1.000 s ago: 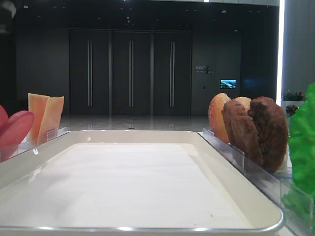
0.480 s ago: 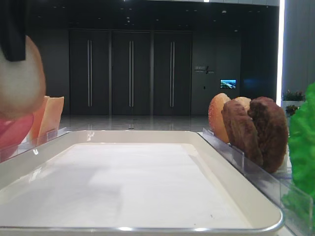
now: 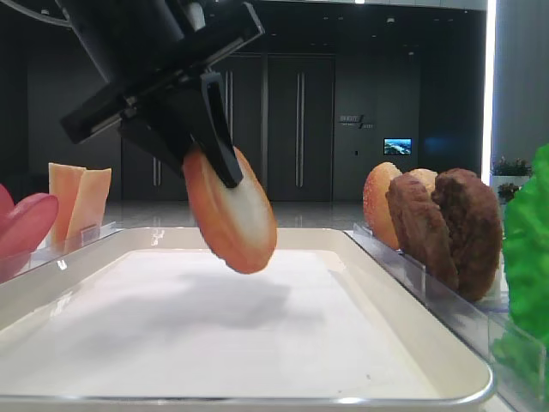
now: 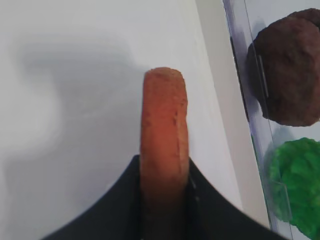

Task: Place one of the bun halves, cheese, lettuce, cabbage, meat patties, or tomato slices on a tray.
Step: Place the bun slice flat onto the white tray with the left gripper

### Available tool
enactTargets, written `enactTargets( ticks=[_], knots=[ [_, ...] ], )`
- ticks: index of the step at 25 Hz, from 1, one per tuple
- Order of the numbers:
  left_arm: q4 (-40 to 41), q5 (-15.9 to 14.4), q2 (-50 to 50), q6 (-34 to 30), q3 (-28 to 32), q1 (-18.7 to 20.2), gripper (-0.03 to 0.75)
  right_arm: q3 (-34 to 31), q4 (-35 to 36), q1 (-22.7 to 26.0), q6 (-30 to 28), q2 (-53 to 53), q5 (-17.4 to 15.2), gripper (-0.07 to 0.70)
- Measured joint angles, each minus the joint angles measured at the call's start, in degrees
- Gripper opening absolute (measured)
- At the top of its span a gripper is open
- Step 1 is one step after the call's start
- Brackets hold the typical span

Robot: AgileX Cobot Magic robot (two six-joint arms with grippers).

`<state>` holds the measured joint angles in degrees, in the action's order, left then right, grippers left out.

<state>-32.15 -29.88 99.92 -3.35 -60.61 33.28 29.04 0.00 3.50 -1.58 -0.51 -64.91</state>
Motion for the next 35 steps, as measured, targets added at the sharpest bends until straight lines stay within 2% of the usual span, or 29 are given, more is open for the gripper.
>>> enactTargets(
  ticks=[4,11,23,26,30,32,35],
  knots=[
    [-7.4,0.2,2.0,-9.0,0.0,-1.6,0.134,0.0,0.0,0.0,0.0,0.0,0.0,0.482],
    [-12.6,1.0,3.9,-15.5,0.0,-1.6,0.134,0.0,0.0,0.0,0.0,0.0,0.0,0.482],
    [-12.8,1.0,5.9,-16.7,-0.4,-1.6,0.132,0.0,0.0,0.0,0.0,0.0,0.0,0.482],
    [-12.2,0.5,5.9,-16.8,-0.4,-1.6,0.184,0.0,0.0,0.0,0.0,0.0,0.0,0.482],
    [-6.1,-2.2,6.1,-12.0,-0.5,-1.6,0.298,0.0,0.0,0.0,0.0,0.0,0.0,0.482],
    [-0.7,-3.9,6.1,-7.5,-0.5,-1.8,0.319,0.0,0.0,0.0,0.0,0.0,0.0,0.482],
    [8.8,-8.7,5.1,0.3,-1.0,-2.1,0.338,0.0,0.0,0.0,0.0,0.0,0.0,0.482]
  ],
)
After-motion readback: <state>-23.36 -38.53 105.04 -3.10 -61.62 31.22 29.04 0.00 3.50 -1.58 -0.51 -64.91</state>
